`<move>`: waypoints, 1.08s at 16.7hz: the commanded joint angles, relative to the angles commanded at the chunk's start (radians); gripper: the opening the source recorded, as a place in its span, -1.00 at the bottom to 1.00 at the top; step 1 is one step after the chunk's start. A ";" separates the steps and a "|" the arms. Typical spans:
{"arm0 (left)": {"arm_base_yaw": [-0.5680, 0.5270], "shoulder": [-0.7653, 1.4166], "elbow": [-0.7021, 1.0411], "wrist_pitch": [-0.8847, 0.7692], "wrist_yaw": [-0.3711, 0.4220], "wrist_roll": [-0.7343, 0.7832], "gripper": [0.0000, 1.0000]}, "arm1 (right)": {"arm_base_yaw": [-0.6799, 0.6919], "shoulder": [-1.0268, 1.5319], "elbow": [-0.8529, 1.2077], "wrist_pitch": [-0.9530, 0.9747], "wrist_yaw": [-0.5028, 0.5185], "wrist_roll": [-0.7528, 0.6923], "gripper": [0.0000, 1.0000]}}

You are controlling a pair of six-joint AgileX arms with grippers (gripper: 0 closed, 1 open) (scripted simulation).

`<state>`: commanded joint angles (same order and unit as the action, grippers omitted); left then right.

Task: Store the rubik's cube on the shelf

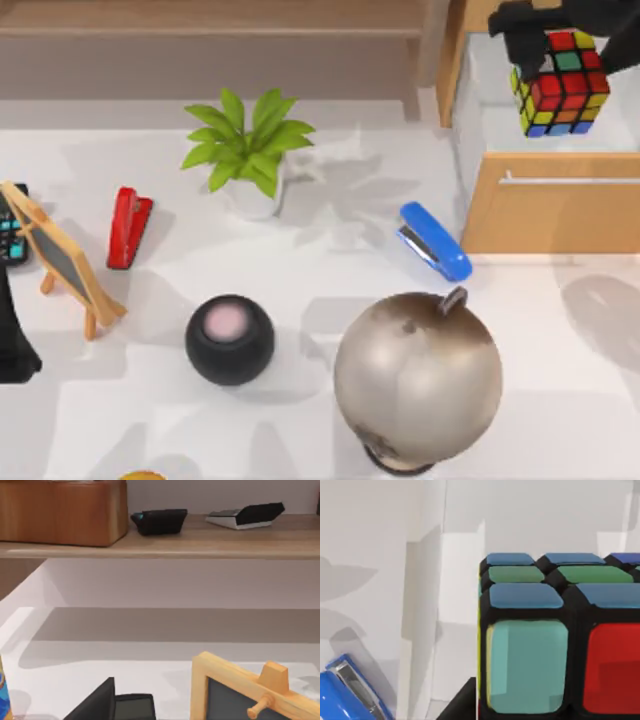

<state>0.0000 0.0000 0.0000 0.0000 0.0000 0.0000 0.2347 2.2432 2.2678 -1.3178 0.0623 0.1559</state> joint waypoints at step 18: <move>0.000 0.000 0.000 0.000 0.000 0.000 1.00 | 0.521 -0.157 -0.592 1.718 0.517 -0.257 -1.00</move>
<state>0.0000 0.0000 0.0000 0.0000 0.0000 0.0000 0.7555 2.0866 1.6755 0.4001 0.5794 -0.1015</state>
